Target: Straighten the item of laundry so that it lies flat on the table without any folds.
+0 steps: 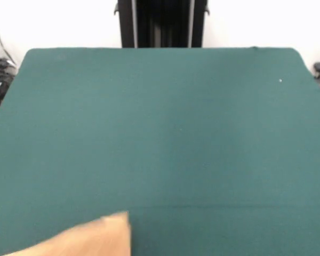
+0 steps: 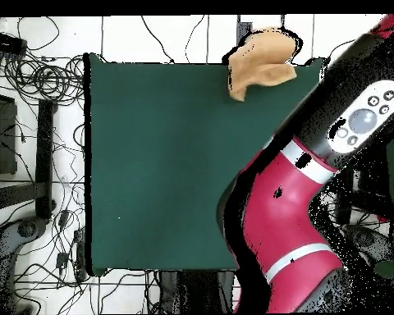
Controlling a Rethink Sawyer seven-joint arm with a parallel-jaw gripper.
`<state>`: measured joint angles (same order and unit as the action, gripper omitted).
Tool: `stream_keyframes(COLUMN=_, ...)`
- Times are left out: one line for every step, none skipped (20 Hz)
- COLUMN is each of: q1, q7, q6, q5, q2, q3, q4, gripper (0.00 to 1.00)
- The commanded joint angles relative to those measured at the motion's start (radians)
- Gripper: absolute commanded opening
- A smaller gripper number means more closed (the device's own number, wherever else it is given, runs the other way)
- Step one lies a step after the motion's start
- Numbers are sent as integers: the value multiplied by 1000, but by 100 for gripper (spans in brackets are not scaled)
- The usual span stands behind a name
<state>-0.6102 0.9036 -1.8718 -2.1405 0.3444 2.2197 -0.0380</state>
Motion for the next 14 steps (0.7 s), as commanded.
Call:
stream_keyframes(q1=43, q7=-303, q6=-156, q5=-215, q2=58, q3=217, q4=-11, gripper=0)
stream_keyframes(q1=46, q7=-302, q6=-155, q5=-220, q2=62, q3=220, q4=-12, gripper=0)
stream_keyframes(q1=48, q7=-302, q6=-162, q5=-228, q2=65, q3=228, q4=-12, gripper=0)
stream_keyframes(q1=50, q7=-299, q6=-168, q5=-228, q2=71, q3=230, q4=-13, gripper=0)
stream_keyframes(q1=51, q7=-299, q6=-174, q5=-232, q2=74, q3=235, q4=-13, gripper=0)
stream_keyframes(q1=53, q7=-298, q6=-177, q5=-231, q2=77, q3=234, q4=-15, gripper=0)
stream_keyframes(q1=54, q7=-297, q6=-180, q5=-229, q2=80, q3=234, q4=-16, gripper=0)
stream_keyframes(q1=55, q7=-298, q6=-181, q5=-227, q2=82, q3=232, q4=-18, gripper=0)
stream_keyframes(q1=55, q7=-297, q6=-177, q5=-222, q2=81, q3=229, q4=-20, gripper=0)
stream_keyframes(q1=54, q7=-299, q6=-169, q5=-214, q2=75, q3=223, q4=-22, gripper=0)
stream_keyframes(q1=53, q7=-298, q6=-159, q5=-200, q2=69, q3=213, q4=-26, gripper=0)
stream_keyframes(q1=50, q7=-300, q6=-151, q5=-186, q2=62, q3=201, q4=-30, gripper=0)
stream_keyframes(q1=47, q7=-300, q6=-147, q5=-170, q2=56, q3=192, q4=-34, gripper=0)
stream_keyframes(q1=43, q7=-302, q6=-146, q5=-158, q2=48, q3=189, q4=-35, gripper=0)
